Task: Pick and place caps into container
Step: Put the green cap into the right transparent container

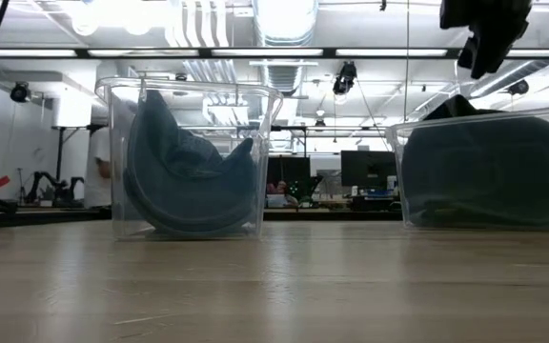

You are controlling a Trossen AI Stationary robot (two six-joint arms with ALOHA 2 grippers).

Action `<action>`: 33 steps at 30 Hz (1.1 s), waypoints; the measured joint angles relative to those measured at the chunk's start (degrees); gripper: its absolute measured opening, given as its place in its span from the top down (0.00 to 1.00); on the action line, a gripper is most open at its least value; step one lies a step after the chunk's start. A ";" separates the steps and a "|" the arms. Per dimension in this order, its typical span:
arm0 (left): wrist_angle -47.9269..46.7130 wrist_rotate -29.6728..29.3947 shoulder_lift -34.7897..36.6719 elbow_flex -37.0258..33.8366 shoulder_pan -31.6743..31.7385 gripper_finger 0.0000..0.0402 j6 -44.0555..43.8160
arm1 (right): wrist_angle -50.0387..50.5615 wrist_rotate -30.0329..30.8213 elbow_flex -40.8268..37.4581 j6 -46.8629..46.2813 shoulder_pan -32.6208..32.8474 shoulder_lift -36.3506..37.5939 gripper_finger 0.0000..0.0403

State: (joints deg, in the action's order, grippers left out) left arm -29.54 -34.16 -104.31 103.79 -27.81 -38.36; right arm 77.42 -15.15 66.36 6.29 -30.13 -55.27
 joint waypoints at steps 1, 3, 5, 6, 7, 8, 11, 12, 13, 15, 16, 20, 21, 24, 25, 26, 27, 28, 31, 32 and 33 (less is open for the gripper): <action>0.02 -0.60 0.00 0.00 0.00 0.80 0.25 | -0.78 0.04 -1.01 -0.14 0.62 0.00 0.98; 0.00 -1.19 0.00 0.00 0.00 0.80 0.40 | -1.84 0.15 -3.11 -0.15 1.21 -0.26 0.98; -0.07 -1.46 0.00 0.00 0.00 0.80 0.40 | -2.86 2.65 -4.91 -0.14 1.29 -0.35 0.98; -0.08 -1.47 0.00 0.00 0.00 0.80 0.40 | -3.31 5.29 -5.75 -0.23 1.29 -0.35 0.98; -0.09 -1.49 0.00 0.00 0.04 0.80 0.42 | -3.94 7.85 -6.52 -0.32 1.27 -0.31 0.98; -0.09 -1.50 0.00 0.00 0.05 0.80 0.43 | -4.89 9.47 -7.34 -0.29 1.24 -0.31 0.98; -0.09 -1.52 0.00 0.00 0.07 0.80 0.43 | -7.58 12.89 -9.97 0.10 1.24 -0.31 0.98; -0.13 -1.52 0.00 0.00 0.07 0.80 0.43 | -8.54 14.10 -10.86 0.13 1.28 -0.31 0.98; -0.13 -1.52 0.00 0.00 0.07 0.80 0.44 | -9.74 15.21 -11.78 0.09 1.27 -0.31 0.98; -0.13 -1.52 0.00 0.00 0.06 0.80 0.43 | -11.67 17.41 -13.33 -0.13 1.24 -0.31 0.98; -0.13 -1.52 0.00 0.00 0.04 0.80 0.42 | -12.29 18.75 -13.89 -0.34 1.24 -0.31 0.98; -0.13 -1.52 0.00 0.00 0.04 0.80 0.34 | -15.00 22.66 -15.99 -0.28 1.17 -0.39 0.98; -0.13 -1.52 0.00 0.00 0.04 0.80 0.34 | -15.72 22.63 -16.89 -0.07 0.91 -0.55 0.98; -0.13 -1.52 0.00 0.00 0.04 0.80 0.30 | -16.37 21.44 -20.17 -0.25 0.08 -1.99 0.98; -0.13 -1.52 0.00 0.00 0.04 0.80 0.27 | -16.43 20.78 -21.31 -0.29 -0.25 -2.68 0.98; -0.13 -1.50 0.00 0.00 0.04 0.80 0.26 | -16.47 20.00 -22.37 -0.26 -0.61 -3.43 0.98; -0.13 -1.52 0.00 0.00 0.04 0.80 0.25 | -16.59 18.99 -22.97 0.04 -0.96 -4.29 0.98; -0.11 -1.52 0.00 0.00 0.04 0.80 0.25 | -16.87 17.92 -22.99 0.47 -1.23 -5.16 0.98; -0.10 -1.50 0.00 0.00 0.04 0.80 0.21 | -17.24 16.43 -22.04 1.05 -1.60 -7.53 0.98; -0.09 -1.50 0.00 0.00 0.04 0.80 0.21 | -17.61 16.33 -21.79 1.09 -1.68 -8.16 0.98; -0.11 -1.52 0.00 0.00 0.04 0.80 0.19 | -18.22 16.25 -21.62 1.16 -1.83 -8.56 0.98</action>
State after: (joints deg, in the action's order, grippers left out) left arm -29.65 -35.68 -104.31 103.79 -27.77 -38.17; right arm 59.20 1.10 44.74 7.44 -31.96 -63.83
